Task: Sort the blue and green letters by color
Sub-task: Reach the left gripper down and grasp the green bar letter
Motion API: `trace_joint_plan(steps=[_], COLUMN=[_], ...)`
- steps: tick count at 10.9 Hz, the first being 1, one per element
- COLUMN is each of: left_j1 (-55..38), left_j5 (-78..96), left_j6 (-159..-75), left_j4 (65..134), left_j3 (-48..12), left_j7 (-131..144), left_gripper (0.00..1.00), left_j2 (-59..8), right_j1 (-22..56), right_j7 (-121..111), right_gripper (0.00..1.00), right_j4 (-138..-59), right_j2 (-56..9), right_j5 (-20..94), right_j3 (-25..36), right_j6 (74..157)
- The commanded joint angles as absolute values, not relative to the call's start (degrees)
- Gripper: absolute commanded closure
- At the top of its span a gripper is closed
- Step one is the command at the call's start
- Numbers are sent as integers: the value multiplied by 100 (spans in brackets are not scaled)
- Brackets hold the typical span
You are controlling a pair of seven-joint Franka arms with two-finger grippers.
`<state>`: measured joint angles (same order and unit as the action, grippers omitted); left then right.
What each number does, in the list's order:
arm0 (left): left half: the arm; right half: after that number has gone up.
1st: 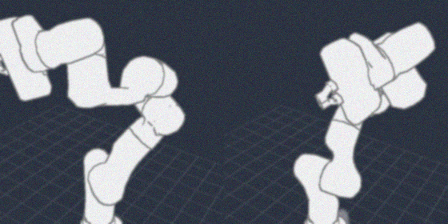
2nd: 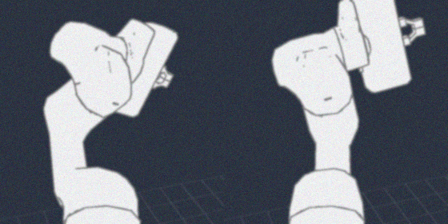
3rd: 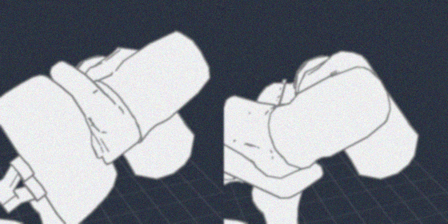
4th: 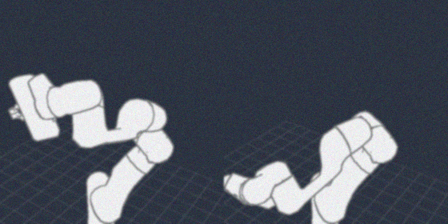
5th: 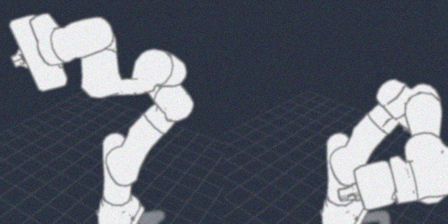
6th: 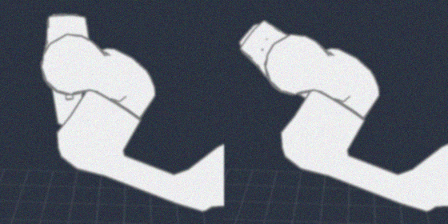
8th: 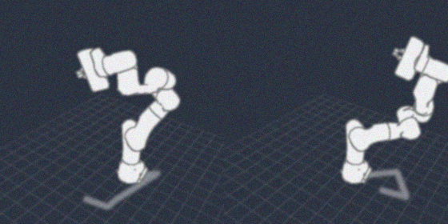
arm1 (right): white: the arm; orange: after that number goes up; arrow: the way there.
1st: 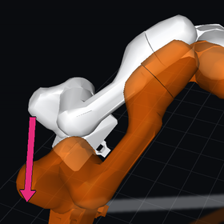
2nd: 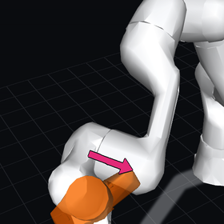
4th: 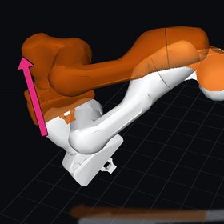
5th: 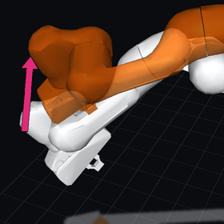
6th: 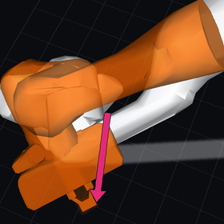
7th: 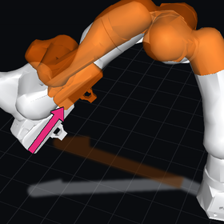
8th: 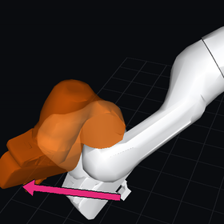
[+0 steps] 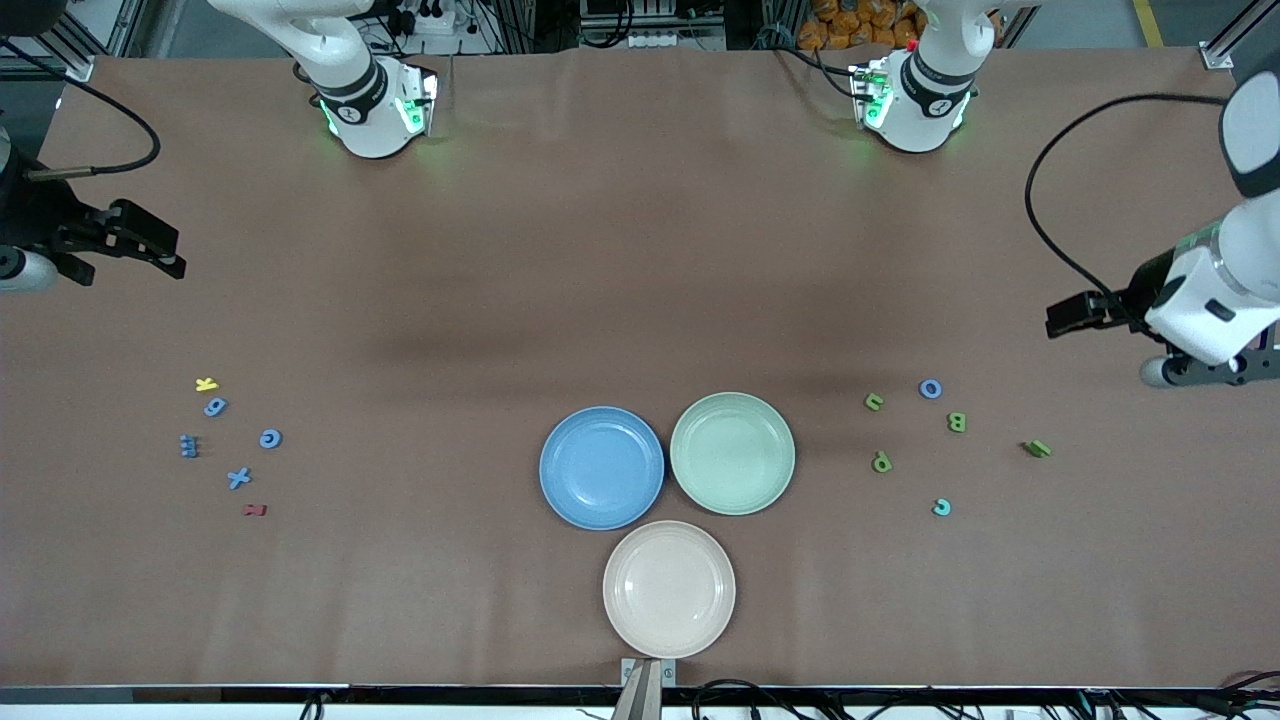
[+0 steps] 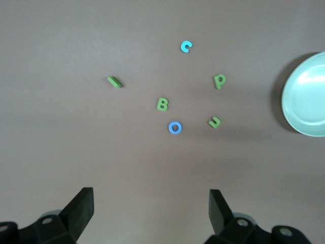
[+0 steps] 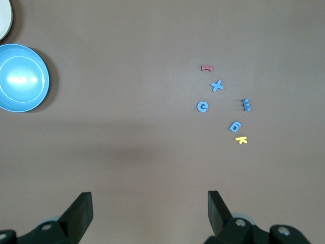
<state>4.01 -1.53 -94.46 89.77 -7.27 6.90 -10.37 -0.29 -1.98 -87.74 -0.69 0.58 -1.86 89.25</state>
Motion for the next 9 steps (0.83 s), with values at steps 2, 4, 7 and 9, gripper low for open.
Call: trace_joint_plan(steps=[2, 4, 7, 9], left_j1=[756, 800, 1010, 1011], left_j5=[-255, -255, -246, -246], left_j6=[-10764, -11291, -12283, -13075], left_j4=[9755, 9782, 10000, 10378], left_j3=[-590, -283, -115, -53], left_j7=[588, 606, 781, 1289], left_gripper=[0, 0, 0, 0], left_j2=[-1352, -1738, -2310, -2547], right_j1=[-44, -35, -44, -70], right_j7=[-185, -185, -185, -211], right_gripper=[0, 0, 0, 0], right_j4=[-8798, -8798, -8798, -8789], right_j2=[-53, -53, -53, -96], right_j5=[123, 123, 123, 123], right_j3=[-193, -193, -193, -193], right_j6=[8930, 8930, 8930, 8956])
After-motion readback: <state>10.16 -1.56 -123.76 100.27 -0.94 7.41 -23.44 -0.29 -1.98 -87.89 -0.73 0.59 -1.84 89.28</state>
